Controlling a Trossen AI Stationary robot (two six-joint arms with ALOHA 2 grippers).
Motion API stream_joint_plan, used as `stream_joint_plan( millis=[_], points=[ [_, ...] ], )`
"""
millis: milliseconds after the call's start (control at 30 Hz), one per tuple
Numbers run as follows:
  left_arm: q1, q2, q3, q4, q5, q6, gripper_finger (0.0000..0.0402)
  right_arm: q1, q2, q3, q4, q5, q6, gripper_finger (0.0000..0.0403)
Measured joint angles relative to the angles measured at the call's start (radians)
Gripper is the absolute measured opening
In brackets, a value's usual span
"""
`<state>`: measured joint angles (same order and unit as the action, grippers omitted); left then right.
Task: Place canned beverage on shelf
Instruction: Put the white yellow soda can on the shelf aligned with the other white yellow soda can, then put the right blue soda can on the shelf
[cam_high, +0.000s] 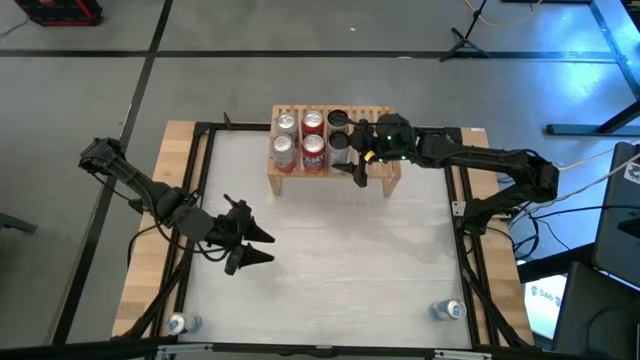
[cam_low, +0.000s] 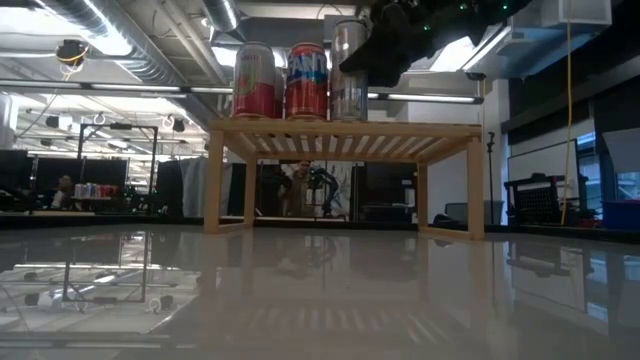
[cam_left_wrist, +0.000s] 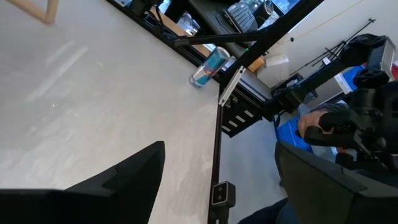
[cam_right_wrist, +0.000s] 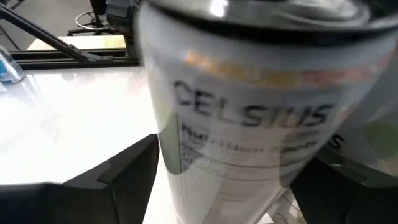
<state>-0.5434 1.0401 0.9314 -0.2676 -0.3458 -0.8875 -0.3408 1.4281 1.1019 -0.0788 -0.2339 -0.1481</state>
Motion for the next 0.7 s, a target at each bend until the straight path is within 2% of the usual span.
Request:
stream_joint_plan(
  millis=[400, 700],
  points=[
    [0.0, 0.0, 0.0, 0.0, 0.0, 0.003, 0.03, 0.0, -0.055, 0.032, -0.01, 0.008, 0.0, 0.0322],
    [0.0, 0.0, 0.0, 0.0, -0.012, 0.007, 0.03, 0.0, -0.086, 0.155, -0.059, 0.009, 0.004, 0.0323]
  ],
)
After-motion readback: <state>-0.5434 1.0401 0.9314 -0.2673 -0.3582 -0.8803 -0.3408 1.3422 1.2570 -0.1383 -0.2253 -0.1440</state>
